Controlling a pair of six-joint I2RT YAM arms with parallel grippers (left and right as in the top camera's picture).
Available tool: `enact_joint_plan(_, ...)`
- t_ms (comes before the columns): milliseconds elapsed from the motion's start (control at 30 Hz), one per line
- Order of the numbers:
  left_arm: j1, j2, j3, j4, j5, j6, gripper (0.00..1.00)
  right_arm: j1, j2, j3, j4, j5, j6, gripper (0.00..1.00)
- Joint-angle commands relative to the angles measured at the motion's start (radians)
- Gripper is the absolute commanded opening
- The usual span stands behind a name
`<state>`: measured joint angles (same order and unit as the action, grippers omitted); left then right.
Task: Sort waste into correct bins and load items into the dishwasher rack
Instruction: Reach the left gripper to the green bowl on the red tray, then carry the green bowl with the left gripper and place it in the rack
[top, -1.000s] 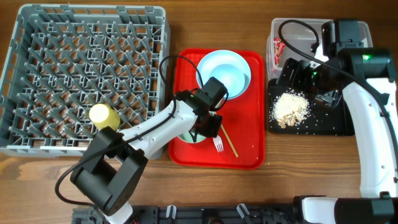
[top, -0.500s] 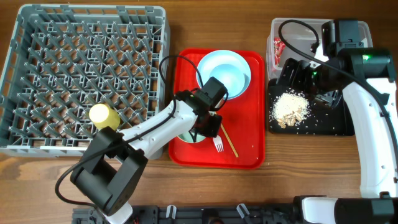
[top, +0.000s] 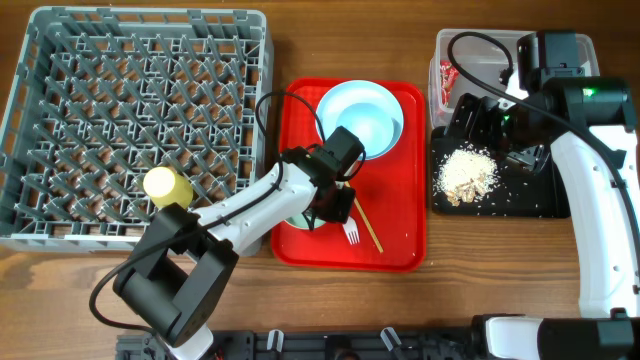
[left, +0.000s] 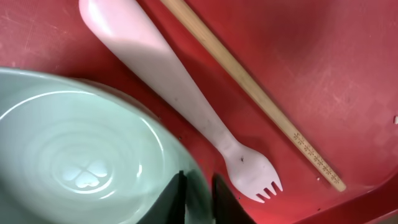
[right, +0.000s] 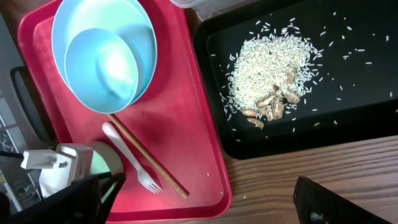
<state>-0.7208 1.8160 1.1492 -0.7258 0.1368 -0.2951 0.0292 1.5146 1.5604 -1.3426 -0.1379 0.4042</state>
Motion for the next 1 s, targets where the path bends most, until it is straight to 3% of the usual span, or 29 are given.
enact_joint_plan(0, -0.004, 0.01, -0.005, 0.004, -0.008, -0.004, 0.04, -0.001, -0.011, 0.017, -0.002, -0.013, 0.014, 1.0)
enact_joint_plan(233, 0.024, -0.145, 0.175, -0.14, -0.008, 0.005, 0.04, -0.001, -0.011, 0.017, -0.002, -0.013, 0.014, 1.0)
enact_joint_plan(467, 0.281, -0.33, 0.332, -0.121, 0.066, 0.167, 0.04, -0.001, -0.011, 0.017, -0.001, -0.013, 0.014, 1.0)
enact_joint_plan(600, 0.541, -0.307, 0.34, 0.026, 0.25, 0.222, 0.04, -0.001, -0.011, 0.017, -0.001, -0.013, 0.014, 1.0)
enact_joint_plan(767, 0.813, -0.169, 0.34, 0.269, 0.68, 0.211, 0.04, -0.001, -0.011, 0.017, -0.001, -0.013, 0.014, 1.0)
enact_joint_plan(967, 0.94, 0.053, 0.34, 0.565, 0.941, 0.087, 0.04, -0.001, -0.011, 0.017, -0.001, -0.013, 0.014, 1.0)
